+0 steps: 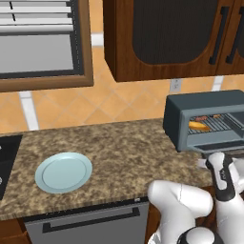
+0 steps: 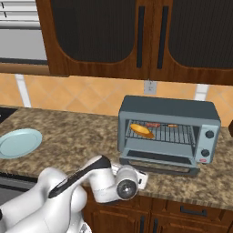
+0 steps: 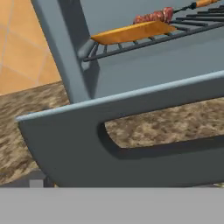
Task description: Pick up the kebab skewer and baguette bread, and place them inside the toaster oven. Close the toaster oven door and start by setting the timer.
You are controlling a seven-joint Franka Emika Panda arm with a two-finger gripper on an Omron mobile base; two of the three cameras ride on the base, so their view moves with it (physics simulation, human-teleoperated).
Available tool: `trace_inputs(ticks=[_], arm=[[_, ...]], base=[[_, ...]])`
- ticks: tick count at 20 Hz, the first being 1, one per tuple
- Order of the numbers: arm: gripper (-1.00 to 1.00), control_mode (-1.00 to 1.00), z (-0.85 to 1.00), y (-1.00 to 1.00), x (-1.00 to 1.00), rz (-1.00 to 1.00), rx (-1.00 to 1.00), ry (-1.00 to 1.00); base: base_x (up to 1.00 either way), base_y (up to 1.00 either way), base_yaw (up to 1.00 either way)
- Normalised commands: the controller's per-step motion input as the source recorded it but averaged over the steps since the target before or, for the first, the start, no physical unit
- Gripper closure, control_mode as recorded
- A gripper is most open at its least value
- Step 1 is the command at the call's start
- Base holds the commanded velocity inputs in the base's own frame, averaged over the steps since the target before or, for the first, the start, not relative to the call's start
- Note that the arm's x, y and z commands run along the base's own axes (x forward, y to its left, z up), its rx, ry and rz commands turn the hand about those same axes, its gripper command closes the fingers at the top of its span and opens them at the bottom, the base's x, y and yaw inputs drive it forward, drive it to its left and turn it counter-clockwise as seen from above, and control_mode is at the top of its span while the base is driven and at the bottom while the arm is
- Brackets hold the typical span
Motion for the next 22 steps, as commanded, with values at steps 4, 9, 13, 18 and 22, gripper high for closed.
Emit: trace_inputs(ticks=[4,9,13,18,22], arm=[[-1.00,-1.00,0.65,0.02,0.49,-0.01,-0.10,-0.15],[-1.00,-1.00,0.57,0.00,0.59,0.00,-0.14,-0.07],[-1.00,-1.00,0.18,0.05,0.73,0.00,-0.17,-0.02],[-1.00,-1.00,0.00,0.01,0.66,0.00,-0.22,0.00],[-1.00,-1.00,-0.12,0.02,0.37,0.00,-0.24,0.00]], base=[[0.00,0.00,0.00],[0.00,0.00,0.00],[0.00,0.00,0.00],[0.00,0.00,0.00],[0.00,0.00,0.00]])
